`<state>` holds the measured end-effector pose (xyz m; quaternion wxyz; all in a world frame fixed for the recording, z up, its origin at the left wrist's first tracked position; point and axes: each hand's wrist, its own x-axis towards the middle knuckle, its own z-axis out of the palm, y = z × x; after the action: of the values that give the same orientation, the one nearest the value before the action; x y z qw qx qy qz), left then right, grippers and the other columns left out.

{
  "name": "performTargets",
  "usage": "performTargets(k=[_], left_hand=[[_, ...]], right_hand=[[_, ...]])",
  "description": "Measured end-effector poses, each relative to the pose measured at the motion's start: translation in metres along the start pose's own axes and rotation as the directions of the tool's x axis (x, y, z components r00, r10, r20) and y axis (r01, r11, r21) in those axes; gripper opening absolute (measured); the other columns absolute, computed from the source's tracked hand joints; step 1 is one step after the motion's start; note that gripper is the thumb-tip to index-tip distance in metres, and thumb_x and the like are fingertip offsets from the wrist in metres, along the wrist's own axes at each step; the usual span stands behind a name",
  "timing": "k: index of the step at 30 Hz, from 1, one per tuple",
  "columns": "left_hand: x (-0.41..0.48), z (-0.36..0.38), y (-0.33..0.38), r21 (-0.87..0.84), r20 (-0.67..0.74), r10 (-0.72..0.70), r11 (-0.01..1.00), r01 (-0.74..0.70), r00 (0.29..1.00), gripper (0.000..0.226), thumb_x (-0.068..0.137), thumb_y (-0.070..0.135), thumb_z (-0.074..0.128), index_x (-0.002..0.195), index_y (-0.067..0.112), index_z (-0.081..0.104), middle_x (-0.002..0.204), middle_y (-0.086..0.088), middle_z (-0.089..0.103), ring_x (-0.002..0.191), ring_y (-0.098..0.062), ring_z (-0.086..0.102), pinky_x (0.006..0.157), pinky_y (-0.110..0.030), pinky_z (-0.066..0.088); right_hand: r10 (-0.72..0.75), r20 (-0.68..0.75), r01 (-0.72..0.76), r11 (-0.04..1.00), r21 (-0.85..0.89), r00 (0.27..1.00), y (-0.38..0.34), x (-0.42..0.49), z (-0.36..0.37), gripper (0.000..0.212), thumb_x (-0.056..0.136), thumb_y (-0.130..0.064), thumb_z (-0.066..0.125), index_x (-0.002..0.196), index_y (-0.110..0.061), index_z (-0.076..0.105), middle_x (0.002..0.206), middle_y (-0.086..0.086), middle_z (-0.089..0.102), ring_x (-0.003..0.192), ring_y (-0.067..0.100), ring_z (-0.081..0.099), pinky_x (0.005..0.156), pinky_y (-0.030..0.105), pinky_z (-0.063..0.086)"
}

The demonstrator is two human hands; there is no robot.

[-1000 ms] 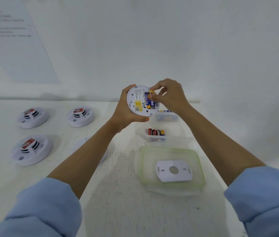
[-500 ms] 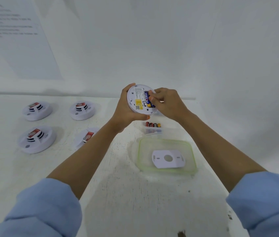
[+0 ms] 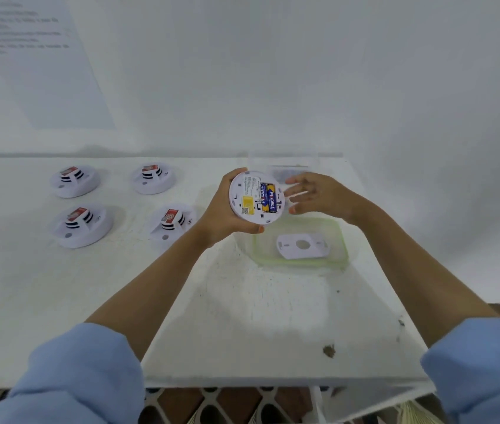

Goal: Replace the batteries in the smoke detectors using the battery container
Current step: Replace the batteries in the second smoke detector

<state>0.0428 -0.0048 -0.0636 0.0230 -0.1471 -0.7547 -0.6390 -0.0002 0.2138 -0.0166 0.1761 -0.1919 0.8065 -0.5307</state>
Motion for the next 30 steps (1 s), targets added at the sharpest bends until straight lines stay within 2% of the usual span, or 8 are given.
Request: performTargets(k=[2, 5, 8, 12, 19, 22, 25, 30], left_hand=[[-0.010, -0.001, 0.000, 0.007, 0.009, -0.015, 1.000, 0.015, 1.000, 0.101, 0.046, -0.003, 0.079, 0.130, 0.020, 0.029, 0.121, 0.014, 0.045, 0.108, 0.008, 0.051, 0.080, -0.021, 0.053], [-0.023, -0.003, 0.000, 0.008, 0.013, -0.021, 1.000, 0.021, 1.000, 0.101, 0.046, -0.003, 0.079, 0.131, 0.020, 0.028, 0.121, 0.014, 0.045, 0.107, 0.009, 0.051, 0.081, -0.022, 0.054], [-0.030, -0.002, 0.002, -0.012, 0.021, -0.020, 1.000, 0.020, 1.000, 0.101, 0.047, -0.003, 0.079, 0.131, 0.019, 0.028, 0.121, 0.012, 0.045, 0.111, 0.000, 0.051, 0.080, -0.023, 0.054], [-0.038, 0.000, 0.003, -0.029, 0.030, -0.016, 0.999, 0.017, 0.999, 0.101, 0.048, -0.003, 0.079, 0.132, 0.019, 0.027, 0.124, 0.007, 0.045, 0.115, -0.010, 0.049, 0.082, -0.025, 0.054], [-0.042, -0.002, 0.004, -0.040, 0.020, -0.016, 0.999, 0.017, 1.000, 0.100, 0.049, -0.004, 0.078, 0.132, 0.019, 0.027, 0.124, 0.008, 0.044, 0.115, -0.009, 0.049, 0.082, -0.024, 0.054], [-0.036, -0.005, 0.007, -0.047, 0.013, 0.001, 0.999, 0.000, 1.000, 0.100, 0.048, -0.003, 0.079, 0.131, 0.020, 0.028, 0.125, 0.005, 0.044, 0.117, -0.012, 0.048, 0.082, -0.026, 0.055], [-0.026, -0.003, 0.012, -0.056, 0.012, 0.019, 0.998, -0.019, 1.000, 0.099, 0.048, -0.005, 0.078, 0.131, 0.020, 0.029, 0.123, 0.006, 0.046, 0.114, -0.009, 0.051, 0.079, -0.025, 0.055], [-0.002, 0.005, 0.016, -0.045, 0.018, 0.053, 0.998, -0.052, 0.998, 0.099, 0.048, -0.005, 0.079, 0.130, 0.019, 0.030, 0.125, 0.005, 0.044, 0.110, 0.000, 0.052, 0.076, -0.023, 0.054]], right_hand=[[0.085, 0.066, -0.074, 0.985, -0.155, 0.994, 0.005, -0.012, 0.001, 0.051, 0.071, 0.004, 0.073, 0.116, -0.010, 0.054, 0.102, 0.002, 0.060, 0.092, 0.016, 0.057, 0.079, 0.018, 0.049], [0.205, 0.093, -0.132, 0.854, -0.503, 0.974, 0.016, -0.022, 0.009, 0.059, 0.071, -0.013, 0.077, 0.124, -0.012, 0.053, 0.118, 0.003, 0.055, 0.104, 0.014, 0.050, 0.088, 0.022, 0.041], [0.269, 0.113, -0.140, 0.762, -0.632, 0.956, 0.019, -0.028, 0.016, 0.070, 0.071, -0.027, 0.077, 0.133, -0.017, 0.045, 0.133, -0.003, 0.042, 0.121, 0.014, 0.041, 0.101, 0.027, 0.034], [0.277, 0.113, -0.125, 0.713, -0.690, 0.954, 0.019, -0.031, 0.018, 0.068, 0.071, -0.028, 0.077, 0.131, -0.018, 0.047, 0.131, -0.002, 0.039, 0.118, 0.016, 0.041, 0.099, 0.027, 0.034], [0.236, 0.085, -0.119, 0.730, -0.673, 0.968, 0.017, -0.028, 0.015, 0.061, 0.065, -0.022, 0.082, 0.118, -0.016, 0.054, 0.113, 0.000, 0.049, 0.102, 0.017, 0.048, 0.084, 0.025, 0.040], [0.091, -0.020, -0.086, 0.817, -0.571, 0.996, -0.003, -0.029, 0.000, 0.061, 0.063, -0.015, 0.083, 0.118, -0.011, 0.055, 0.108, 0.003, 0.052, 0.099, 0.018, 0.050, 0.083, 0.026, 0.042], [-0.109, -0.131, 0.035, 0.881, -0.473, 0.985, -0.031, -0.026, -0.007, 0.063, 0.062, -0.013, 0.084, 0.117, -0.011, 0.054, 0.108, 0.002, 0.052, 0.098, 0.015, 0.048, 0.079, 0.022, 0.039], [-0.236, -0.041, 0.182, 0.838, -0.515, 0.971, -0.053, -0.007, 0.011, 0.063, 0.059, -0.015, 0.084, 0.114, -0.020, 0.054, 0.110, -0.006, 0.049, 0.101, 0.009, 0.046, 0.077, 0.015, 0.039]])
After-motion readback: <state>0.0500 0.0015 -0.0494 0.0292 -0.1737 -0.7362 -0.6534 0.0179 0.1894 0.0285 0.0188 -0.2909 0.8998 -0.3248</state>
